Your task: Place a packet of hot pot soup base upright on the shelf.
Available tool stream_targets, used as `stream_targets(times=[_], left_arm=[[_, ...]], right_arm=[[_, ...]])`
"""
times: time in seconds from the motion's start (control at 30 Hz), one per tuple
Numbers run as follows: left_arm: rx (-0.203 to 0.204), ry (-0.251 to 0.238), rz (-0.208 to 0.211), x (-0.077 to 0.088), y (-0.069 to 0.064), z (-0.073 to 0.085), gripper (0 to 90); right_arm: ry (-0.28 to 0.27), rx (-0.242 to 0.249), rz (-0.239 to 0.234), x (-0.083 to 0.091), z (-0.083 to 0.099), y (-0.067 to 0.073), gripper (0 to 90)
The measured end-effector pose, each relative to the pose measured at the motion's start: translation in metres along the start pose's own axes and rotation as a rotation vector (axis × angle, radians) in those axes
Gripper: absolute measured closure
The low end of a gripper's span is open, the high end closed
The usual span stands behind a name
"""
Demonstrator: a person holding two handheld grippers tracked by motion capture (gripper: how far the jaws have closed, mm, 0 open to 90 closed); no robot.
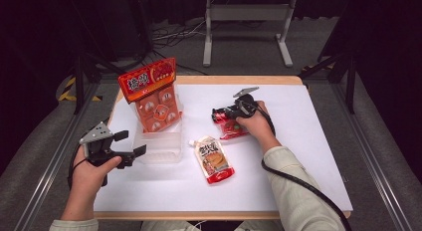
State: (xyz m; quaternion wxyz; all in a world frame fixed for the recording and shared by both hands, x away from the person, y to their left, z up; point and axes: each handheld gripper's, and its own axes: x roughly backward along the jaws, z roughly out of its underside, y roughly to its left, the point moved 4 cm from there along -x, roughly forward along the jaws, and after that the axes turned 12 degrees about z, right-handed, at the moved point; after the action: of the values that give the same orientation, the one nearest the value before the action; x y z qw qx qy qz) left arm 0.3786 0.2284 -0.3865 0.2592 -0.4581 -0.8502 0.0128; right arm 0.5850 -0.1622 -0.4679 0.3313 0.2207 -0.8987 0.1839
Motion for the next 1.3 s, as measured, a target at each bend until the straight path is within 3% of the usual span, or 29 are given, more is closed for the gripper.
stream_targets(times=[0.2,0.4,0.57,0.67,0.9,1.3], left_arm=[[-0.003,0.005,0.002,0.0,-0.001,0.0,10.7],[-0.005,0.008,0.003,-0.002,0.0,0.0,10.8],[0.002,0.009,0.009,-0.004,0.0,0.0,10.9],[-0.001,0.01,0.009,-0.005,0.001,-0.001,10.9],[-0.005,0.009,0.017,-0.008,0.0,-0.004,10.9],[-0.034,0.021,0.033,-0.019,-0.002,-0.009,11.0]], right_arm=[[0.006,-0.01,0.014,0.003,0.002,-0.001,75.2],[0.02,0.041,0.053,0.006,0.002,0.002,89.1],[0.045,0.07,0.077,0.01,0.0,0.005,90.0],[0.039,0.048,0.07,0.014,-0.001,0.002,90.0],[-0.017,-0.003,0.028,0.041,-0.009,-0.009,90.0],[-0.11,-0.026,-0.037,0.083,-0.017,-0.007,90.0]])
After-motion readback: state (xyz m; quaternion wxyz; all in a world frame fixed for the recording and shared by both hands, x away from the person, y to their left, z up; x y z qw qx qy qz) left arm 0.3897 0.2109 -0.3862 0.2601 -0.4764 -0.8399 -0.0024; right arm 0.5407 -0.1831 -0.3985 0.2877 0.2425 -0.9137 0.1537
